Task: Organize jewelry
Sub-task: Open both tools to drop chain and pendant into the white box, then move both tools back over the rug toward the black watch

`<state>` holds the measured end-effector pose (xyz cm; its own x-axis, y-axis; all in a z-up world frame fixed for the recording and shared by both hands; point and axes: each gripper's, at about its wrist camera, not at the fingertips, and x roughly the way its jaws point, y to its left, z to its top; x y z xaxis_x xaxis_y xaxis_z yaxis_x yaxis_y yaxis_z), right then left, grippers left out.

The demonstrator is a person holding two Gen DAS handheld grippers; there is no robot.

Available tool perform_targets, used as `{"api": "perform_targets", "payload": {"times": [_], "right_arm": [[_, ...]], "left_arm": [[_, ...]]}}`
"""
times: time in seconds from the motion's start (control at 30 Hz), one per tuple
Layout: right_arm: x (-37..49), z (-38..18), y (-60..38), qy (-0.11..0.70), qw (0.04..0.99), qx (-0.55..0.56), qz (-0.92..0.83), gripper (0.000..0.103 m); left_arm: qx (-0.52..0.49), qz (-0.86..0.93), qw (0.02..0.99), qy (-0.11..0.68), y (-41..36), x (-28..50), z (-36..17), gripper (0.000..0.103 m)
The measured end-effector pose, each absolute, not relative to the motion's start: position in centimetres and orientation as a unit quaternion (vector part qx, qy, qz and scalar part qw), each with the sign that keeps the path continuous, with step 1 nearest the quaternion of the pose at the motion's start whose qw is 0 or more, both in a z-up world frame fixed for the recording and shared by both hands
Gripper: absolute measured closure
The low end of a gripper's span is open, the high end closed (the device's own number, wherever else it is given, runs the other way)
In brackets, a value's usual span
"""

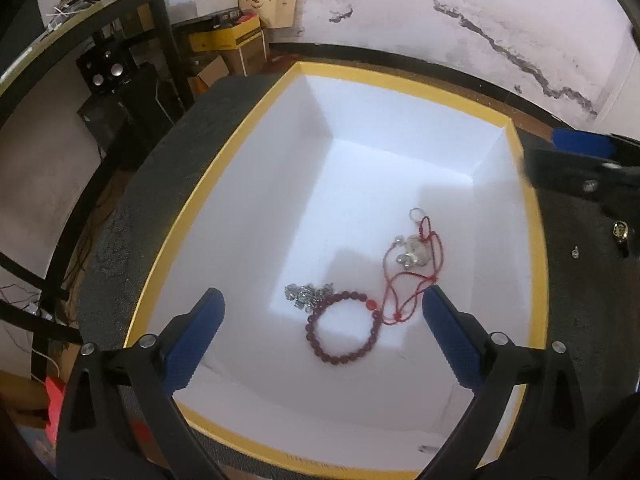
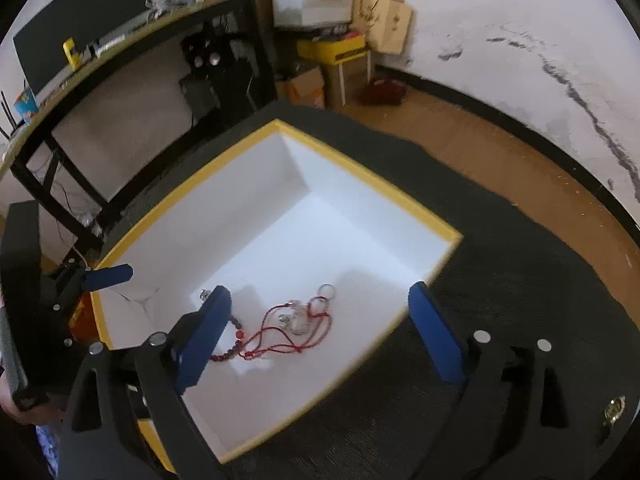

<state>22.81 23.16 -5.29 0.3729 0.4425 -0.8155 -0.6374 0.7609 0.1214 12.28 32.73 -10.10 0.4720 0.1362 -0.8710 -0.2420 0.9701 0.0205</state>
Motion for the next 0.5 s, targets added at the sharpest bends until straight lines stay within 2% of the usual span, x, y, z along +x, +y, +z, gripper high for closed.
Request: {"api": "perform_targets", "payload": {"times": [0.3,0.5], "right_arm": [[18.7,-0.4,9.6,0.416,0.857,-0.05,0.301,0.016],[15.1,1.1,-3.4,0.377,0.9,-0.027,0.218,0.013]], "left_arm": [[-0.063,0.118,0.874,0.466,30.8,9.3,-5.5,0.007],[-0.033,0.091,0.896,0.433,25.4,8.4,-1.6,0.007]]}}
